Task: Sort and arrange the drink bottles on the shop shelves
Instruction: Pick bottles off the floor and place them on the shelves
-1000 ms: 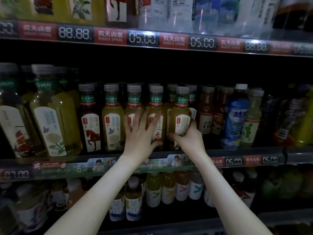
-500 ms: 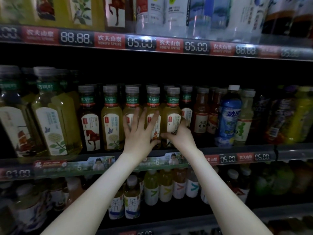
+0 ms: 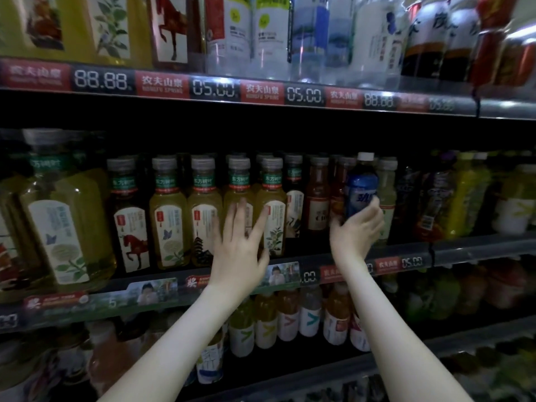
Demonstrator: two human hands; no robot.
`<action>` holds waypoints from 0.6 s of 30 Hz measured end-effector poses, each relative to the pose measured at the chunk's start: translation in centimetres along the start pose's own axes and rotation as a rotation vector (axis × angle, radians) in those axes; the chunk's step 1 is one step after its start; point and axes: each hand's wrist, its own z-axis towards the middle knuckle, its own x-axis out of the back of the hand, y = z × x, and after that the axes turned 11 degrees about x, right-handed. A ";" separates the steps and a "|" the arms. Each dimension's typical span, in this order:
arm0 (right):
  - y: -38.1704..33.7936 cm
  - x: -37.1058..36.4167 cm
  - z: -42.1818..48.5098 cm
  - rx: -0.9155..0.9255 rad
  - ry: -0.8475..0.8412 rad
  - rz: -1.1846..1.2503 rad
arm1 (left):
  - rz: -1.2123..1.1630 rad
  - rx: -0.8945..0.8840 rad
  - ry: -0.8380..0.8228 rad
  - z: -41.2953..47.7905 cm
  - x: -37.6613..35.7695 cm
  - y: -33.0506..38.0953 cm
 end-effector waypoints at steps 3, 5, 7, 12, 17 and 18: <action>1.2 -0.3 1.4 -0.065 -0.041 -0.041 | 0.006 0.012 -0.091 0.2 -0.6 0.5; 1.5 -0.7 2.1 -0.107 -0.064 -0.068 | 0.033 0.011 -0.111 0.2 -0.9 0.5; 1.9 -1.0 2.7 -0.148 -0.073 -0.054 | 0.038 0.005 -0.125 0.1 -1.0 0.2; 3.0 -1.1 2.4 -0.078 0.000 0.202 | -0.030 -0.030 -0.158 -0.3 -0.6 -0.4; -0.1 2.1 -0.8 0.062 0.136 0.595 | -0.218 -0.064 -0.188 -1.1 0.4 -0.2; -0.9 3.1 -1.4 0.095 0.145 0.637 | -0.270 -0.083 -0.202 -1.1 0.6 0.5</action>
